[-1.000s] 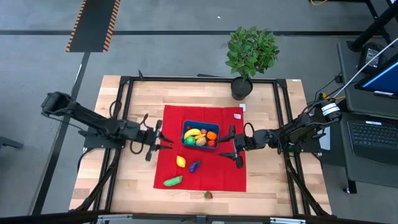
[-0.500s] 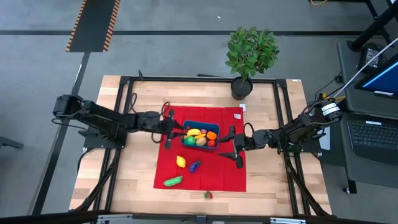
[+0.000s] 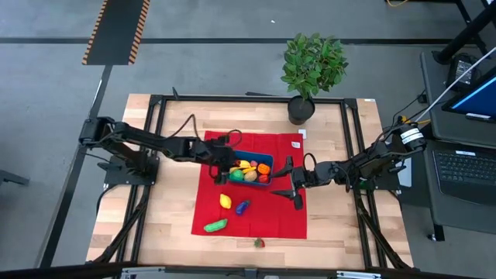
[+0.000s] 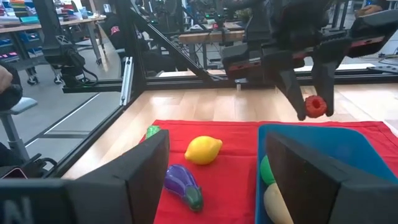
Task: Pick and placing Produce into tupperware
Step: Put the red raspberry into the blue bin
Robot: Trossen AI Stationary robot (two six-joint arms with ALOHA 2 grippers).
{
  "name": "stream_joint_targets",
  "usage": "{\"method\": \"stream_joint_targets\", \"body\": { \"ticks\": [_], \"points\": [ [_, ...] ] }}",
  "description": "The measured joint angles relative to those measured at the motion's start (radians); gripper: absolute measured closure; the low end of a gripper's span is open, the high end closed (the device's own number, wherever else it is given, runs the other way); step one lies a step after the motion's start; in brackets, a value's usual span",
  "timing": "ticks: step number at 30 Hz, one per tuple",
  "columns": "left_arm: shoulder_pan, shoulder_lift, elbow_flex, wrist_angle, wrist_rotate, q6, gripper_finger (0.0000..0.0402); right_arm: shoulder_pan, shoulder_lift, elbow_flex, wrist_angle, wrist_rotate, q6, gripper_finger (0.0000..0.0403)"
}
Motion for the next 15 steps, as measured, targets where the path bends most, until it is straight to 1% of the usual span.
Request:
{"method": "stream_joint_targets", "body": {
  "ticks": [5,10,12,15],
  "points": [
    [-0.005,0.064,0.121,-0.184,0.008,0.056,0.0323,0.0,0.0,0.0,-0.002,0.0,0.0,0.0136],
    [-0.004,0.135,0.212,-0.347,0.01,0.081,0.0323,0.0,0.0,0.0,-0.012,0.0,0.018,0.0136],
    [-0.006,0.155,0.238,-0.387,0.01,0.099,0.0323,0.0,0.0,0.0,-0.025,0.0,0.029,0.0136],
    [-0.006,0.177,0.257,-0.395,0.01,0.12,0.0323,0.0,0.0,0.0,-0.039,0.0,0.03,0.0136]
  ]
}}
